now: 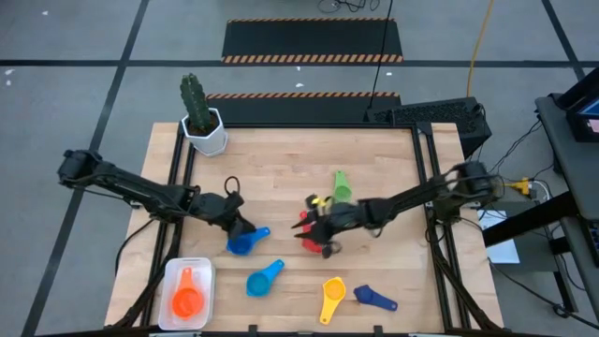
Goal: Nest measuring cups in basket
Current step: Stack the blue measuring cup on top of the orange measuring cup into the white bin
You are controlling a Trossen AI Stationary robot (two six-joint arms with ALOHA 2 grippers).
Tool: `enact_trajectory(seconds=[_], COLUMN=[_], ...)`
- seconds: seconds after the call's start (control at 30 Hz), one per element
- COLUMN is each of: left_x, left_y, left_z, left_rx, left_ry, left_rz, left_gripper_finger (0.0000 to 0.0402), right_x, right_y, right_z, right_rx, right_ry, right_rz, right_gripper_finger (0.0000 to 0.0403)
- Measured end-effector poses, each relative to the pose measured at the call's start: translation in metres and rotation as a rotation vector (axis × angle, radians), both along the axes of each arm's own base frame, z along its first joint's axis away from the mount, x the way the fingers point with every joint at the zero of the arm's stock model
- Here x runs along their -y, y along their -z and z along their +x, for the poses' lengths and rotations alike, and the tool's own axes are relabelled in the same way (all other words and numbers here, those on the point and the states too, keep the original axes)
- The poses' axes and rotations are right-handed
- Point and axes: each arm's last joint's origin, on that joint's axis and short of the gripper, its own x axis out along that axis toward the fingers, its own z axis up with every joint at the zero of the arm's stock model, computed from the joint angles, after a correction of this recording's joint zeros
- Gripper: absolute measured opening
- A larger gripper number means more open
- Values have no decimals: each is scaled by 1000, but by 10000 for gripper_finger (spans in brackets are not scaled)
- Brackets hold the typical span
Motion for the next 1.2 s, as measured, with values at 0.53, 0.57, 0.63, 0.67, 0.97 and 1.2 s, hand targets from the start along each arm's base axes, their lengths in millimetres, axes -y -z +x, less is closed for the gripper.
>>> enact_trajectory(seconds=[0.53, 0.57, 0.63, 0.67, 0.97, 1.2], left_x=[17, 18, 19, 19, 19, 19], left_y=[8, 8, 7, 7, 9, 9], left_z=[-36, -36, -37, -37, -39, -39], left_rx=[-224, -222, -212, -211, -228, -230], left_ry=[48, 55, 63, 60, 47, 40], left_rz=[75, 81, 86, 92, 127, 131], left_gripper_finger=[92, 92, 92, 92, 92, 92], right_x=[-26, -27, -27, -27, -24, -19], right_y=[37, 42, 50, 52, 70, 70], right_z=[84, 87, 89, 89, 97, 98], right_rx=[-90, -95, -111, -112, -67, -49], right_ry=[-7, -10, -10, -7, 16, 38], right_rz=[-299, -307, -334, -353, -454, -480], right_gripper_finger=[150, 160, 181, 189, 200, 197])
